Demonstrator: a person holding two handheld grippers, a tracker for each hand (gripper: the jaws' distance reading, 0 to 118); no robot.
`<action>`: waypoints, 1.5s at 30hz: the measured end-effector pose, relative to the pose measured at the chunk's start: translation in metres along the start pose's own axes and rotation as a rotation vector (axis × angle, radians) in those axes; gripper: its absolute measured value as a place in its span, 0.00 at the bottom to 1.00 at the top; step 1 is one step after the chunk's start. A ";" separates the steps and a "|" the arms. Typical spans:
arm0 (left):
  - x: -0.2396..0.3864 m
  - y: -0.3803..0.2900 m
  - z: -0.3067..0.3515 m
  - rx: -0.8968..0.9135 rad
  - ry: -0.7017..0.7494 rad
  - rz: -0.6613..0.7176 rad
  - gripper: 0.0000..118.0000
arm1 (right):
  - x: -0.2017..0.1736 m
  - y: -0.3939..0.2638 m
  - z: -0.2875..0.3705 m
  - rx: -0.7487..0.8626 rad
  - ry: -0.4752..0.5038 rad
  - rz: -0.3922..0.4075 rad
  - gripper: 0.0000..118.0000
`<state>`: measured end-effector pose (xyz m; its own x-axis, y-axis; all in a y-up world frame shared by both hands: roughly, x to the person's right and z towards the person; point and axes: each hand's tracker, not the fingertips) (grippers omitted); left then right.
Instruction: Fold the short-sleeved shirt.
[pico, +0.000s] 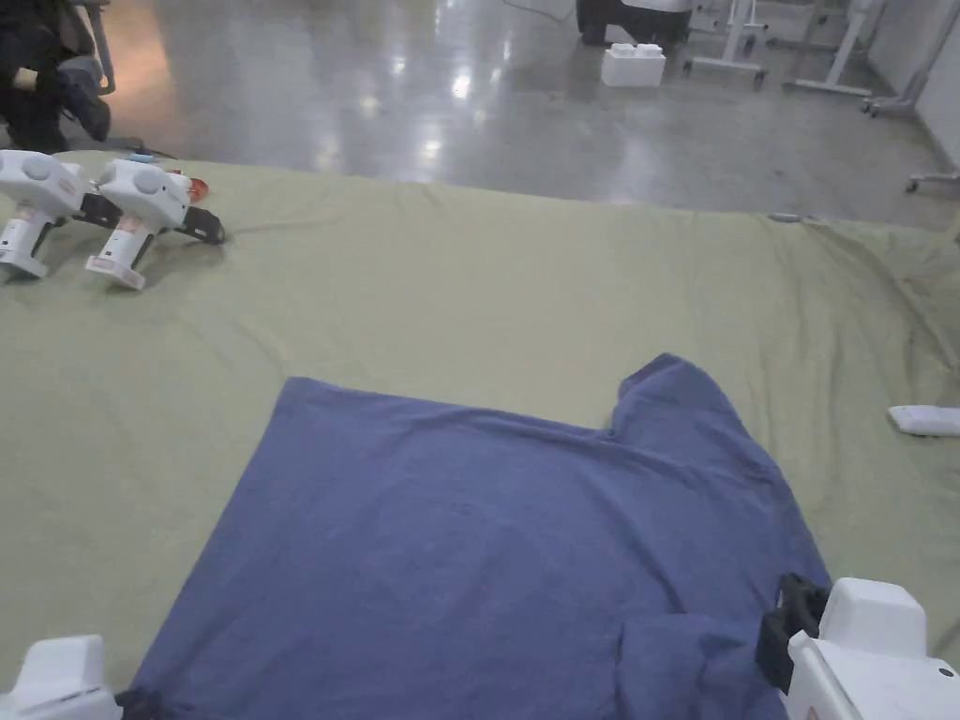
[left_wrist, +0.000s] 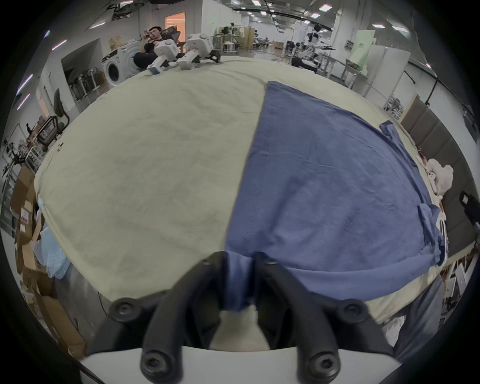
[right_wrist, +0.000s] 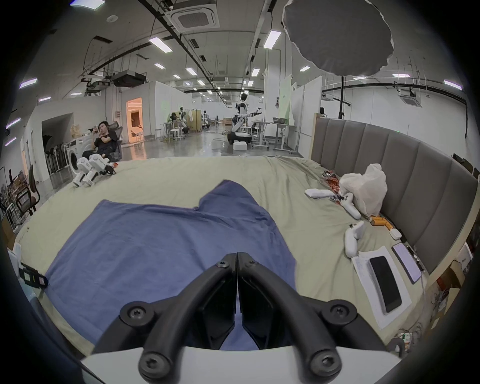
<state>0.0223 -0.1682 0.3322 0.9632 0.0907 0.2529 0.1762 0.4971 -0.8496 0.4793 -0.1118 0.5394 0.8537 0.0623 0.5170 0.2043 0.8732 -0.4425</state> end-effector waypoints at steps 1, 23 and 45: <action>0.003 0.000 0.001 -0.003 -0.015 -0.020 0.06 | 0.006 -0.002 0.003 -0.022 -0.012 0.010 0.03; 0.003 -0.001 0.010 0.015 -0.013 -0.056 0.03 | 0.064 -0.094 -0.016 -0.616 0.042 0.011 0.09; 0.025 0.113 0.023 0.289 -0.081 -0.076 0.03 | 0.071 0.023 -0.023 -0.389 0.070 -0.026 0.04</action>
<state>0.0617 -0.0901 0.2535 0.9282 0.1066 0.3564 0.1710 0.7287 -0.6632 0.5555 -0.0988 0.5491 0.8739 -0.0023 0.4861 0.3809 0.6245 -0.6819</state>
